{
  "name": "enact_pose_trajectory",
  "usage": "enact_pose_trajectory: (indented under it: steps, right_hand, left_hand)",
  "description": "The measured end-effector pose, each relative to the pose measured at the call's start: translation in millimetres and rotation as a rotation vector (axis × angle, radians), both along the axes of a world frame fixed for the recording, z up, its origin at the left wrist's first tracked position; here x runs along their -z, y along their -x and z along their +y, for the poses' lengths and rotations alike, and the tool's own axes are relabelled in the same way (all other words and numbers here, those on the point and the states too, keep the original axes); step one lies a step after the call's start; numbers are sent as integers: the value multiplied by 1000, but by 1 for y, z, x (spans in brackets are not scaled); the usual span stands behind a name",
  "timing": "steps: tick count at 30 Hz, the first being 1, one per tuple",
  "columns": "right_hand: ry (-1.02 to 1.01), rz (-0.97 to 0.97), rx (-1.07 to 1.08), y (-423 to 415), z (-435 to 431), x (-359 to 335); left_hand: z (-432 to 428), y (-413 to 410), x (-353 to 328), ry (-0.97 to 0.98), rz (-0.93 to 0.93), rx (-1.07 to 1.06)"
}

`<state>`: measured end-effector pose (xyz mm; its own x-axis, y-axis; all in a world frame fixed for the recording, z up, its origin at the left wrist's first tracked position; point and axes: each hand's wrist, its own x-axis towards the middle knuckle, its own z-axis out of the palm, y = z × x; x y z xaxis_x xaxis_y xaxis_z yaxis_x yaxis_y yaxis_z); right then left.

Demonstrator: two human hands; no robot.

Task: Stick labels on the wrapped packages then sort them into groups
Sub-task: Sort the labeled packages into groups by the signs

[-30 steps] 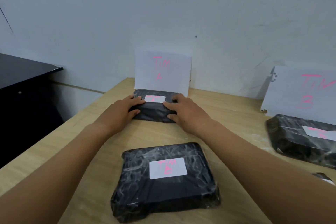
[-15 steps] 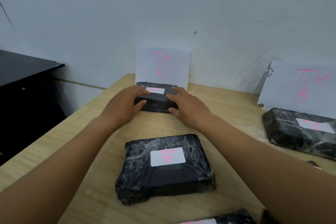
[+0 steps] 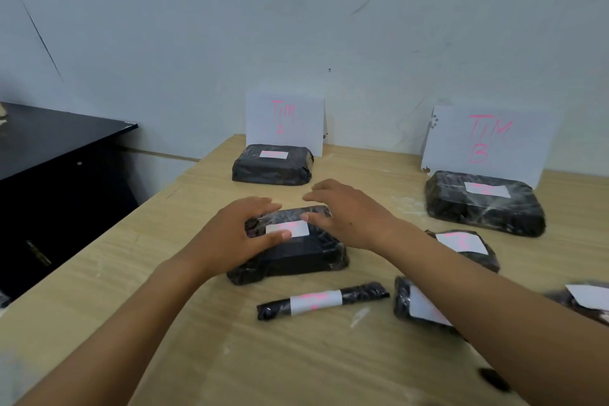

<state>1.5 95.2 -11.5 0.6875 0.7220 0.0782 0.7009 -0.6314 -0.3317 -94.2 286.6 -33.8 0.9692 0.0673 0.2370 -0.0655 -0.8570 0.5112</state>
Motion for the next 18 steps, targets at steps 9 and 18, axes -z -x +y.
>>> enact_pose_trajectory:
  steps: [9,18]
  right_hand:
    - [55,56,23,37,-31,13]
    - [75,78,70,42,-50,16]
  left_hand:
    - [-20,29,20,-86,46,-33]
    - [-24,28,24,-84,45,-54]
